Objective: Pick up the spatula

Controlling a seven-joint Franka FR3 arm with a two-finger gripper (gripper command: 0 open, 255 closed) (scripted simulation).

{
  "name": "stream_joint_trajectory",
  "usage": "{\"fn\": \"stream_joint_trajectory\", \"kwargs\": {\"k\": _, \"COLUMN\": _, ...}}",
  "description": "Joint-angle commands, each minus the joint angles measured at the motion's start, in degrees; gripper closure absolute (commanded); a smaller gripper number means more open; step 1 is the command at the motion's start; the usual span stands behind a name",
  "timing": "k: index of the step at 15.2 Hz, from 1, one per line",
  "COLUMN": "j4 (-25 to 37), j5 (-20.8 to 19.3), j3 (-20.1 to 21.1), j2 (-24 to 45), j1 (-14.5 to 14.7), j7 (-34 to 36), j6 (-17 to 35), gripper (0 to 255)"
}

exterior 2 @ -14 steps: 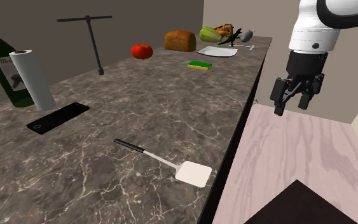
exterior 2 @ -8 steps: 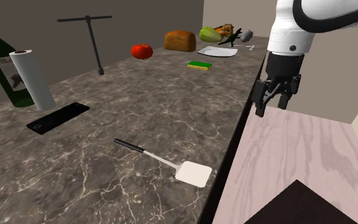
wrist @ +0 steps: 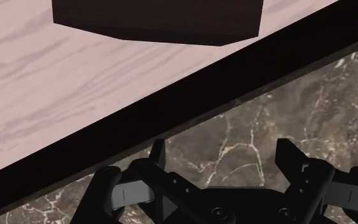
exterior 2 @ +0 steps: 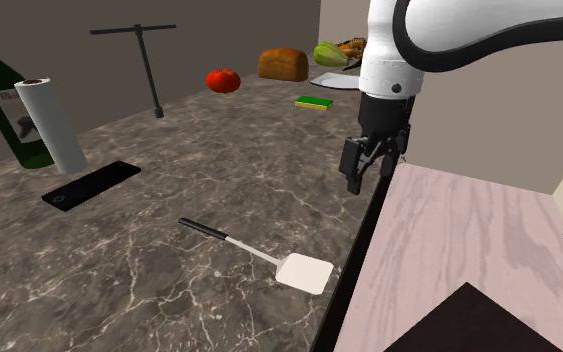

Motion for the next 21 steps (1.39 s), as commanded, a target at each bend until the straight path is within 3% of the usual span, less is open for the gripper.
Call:
{"fn": "stream_joint_trajectory", "kwargs": {"k": 1, "j4": 1.7, "j5": 0.5, "j3": 1.6, "j2": 2.4, "j1": 1.3, "j7": 0.0, "j6": 1.4, "gripper": 0}}
{"fn": "stream_joint_trajectory", "kwargs": {"k": 9, "j4": 9.0, "j5": 0.7, "j3": 7.9, "j2": 11.9, "j1": 5.9, "j7": 0.2, "j6": 6.2, "gripper": 0}}
{"fn": "stream_joint_trajectory", "kwargs": {"k": 17, "j4": 17.8, "j5": -1.9, "j3": 14.2, "j2": 21.8, "j1": 10.2, "j7": 1.3, "j6": 9.5, "gripper": 0}}
{"fn": "stream_joint_trajectory", "kwargs": {"k": 21, "j4": 16.3, "j5": -2.2, "j3": 14.7, "j2": 22.6, "j1": 10.5, "j7": 1.4, "j6": 12.0, "gripper": 0}}
